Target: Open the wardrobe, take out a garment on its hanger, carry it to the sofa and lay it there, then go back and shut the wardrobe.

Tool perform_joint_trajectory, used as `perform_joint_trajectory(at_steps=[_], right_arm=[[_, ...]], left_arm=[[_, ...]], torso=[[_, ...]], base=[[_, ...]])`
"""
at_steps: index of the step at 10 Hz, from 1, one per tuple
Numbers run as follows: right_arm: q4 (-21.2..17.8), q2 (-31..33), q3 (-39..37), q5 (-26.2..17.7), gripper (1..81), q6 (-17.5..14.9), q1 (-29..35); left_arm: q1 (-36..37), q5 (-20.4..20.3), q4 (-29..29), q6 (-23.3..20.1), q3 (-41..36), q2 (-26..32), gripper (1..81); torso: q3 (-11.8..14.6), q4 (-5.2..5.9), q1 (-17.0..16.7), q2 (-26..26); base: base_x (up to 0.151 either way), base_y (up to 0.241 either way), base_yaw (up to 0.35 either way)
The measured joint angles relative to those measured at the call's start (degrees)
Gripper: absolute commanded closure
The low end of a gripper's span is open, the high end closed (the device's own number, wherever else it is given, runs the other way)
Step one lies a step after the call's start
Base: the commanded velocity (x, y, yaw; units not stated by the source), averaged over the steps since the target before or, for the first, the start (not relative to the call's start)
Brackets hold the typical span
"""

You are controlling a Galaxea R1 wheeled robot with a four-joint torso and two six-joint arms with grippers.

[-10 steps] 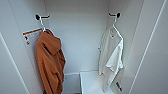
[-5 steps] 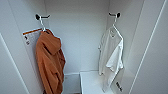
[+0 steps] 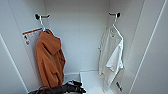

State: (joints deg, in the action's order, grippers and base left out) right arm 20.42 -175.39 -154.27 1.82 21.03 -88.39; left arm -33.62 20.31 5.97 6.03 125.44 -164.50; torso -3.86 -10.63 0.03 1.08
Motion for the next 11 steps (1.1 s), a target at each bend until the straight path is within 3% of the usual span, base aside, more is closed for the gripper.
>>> perform_joint_trajectory(at_steps=[3,6,11], right_arm=[[0.0,0.0,-0.1,0.0,1.0,0.0,0.0],[0.0,-0.1,-0.1,0.1,1.0,0.0,0.0],[0.0,-0.5,-0.2,0.1,1.0,0.0,0.0]], left_arm=[[6.7,4.3,0.0,3.8,-0.2,-1.7,1.0],[16.2,5.8,-1.2,9.6,-1.0,-3.2,1.0],[30.0,7.9,-13.5,18.1,-0.8,-6.9,1.0]], torso=[[0.0,0.00,0.0,0.0],[0.0,0.00,0.1,-0.1],[-0.1,0.00,0.1,-0.1]], base=[[0.000,0.000,0.000],[0.000,0.000,0.000],[0.000,0.000,0.000]])
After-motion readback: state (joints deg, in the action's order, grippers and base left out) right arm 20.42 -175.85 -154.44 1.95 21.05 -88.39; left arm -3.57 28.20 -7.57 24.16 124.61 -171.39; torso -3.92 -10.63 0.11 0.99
